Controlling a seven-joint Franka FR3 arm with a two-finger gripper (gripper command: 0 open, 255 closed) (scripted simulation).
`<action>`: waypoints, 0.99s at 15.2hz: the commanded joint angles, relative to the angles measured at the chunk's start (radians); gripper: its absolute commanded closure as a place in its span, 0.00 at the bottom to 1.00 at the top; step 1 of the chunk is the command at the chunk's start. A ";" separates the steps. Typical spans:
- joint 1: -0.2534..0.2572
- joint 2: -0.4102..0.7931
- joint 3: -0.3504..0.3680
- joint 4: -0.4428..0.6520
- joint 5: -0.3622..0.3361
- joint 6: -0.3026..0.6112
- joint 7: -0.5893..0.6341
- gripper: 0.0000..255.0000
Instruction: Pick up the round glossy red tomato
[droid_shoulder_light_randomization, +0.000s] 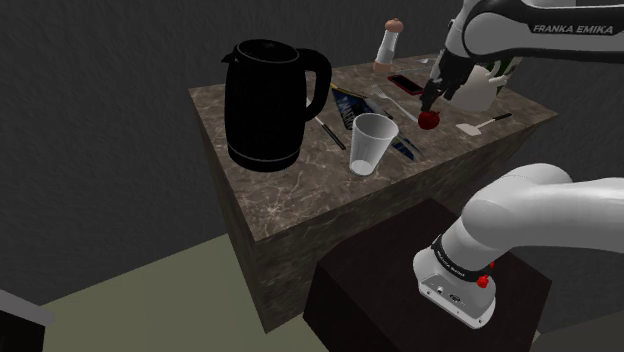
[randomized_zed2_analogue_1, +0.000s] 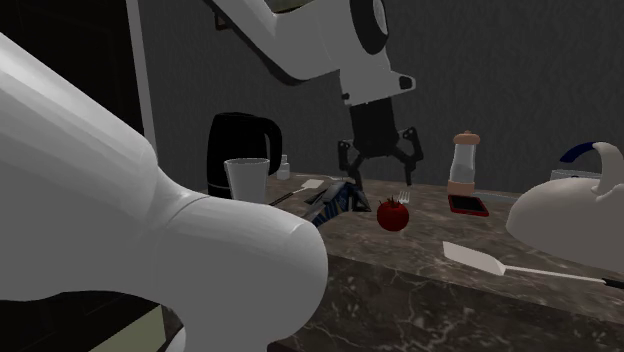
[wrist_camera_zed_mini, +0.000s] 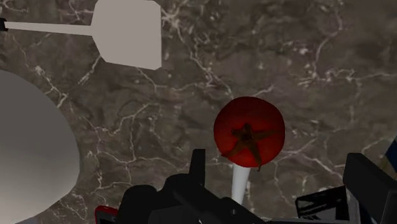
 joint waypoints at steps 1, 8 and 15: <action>-0.023 0.001 -0.026 -0.021 -0.038 0.044 -0.015 0.00; -0.035 0.020 -0.048 -0.110 -0.070 0.151 0.008 0.00; -0.036 0.018 -0.049 -0.111 -0.070 0.150 0.007 1.00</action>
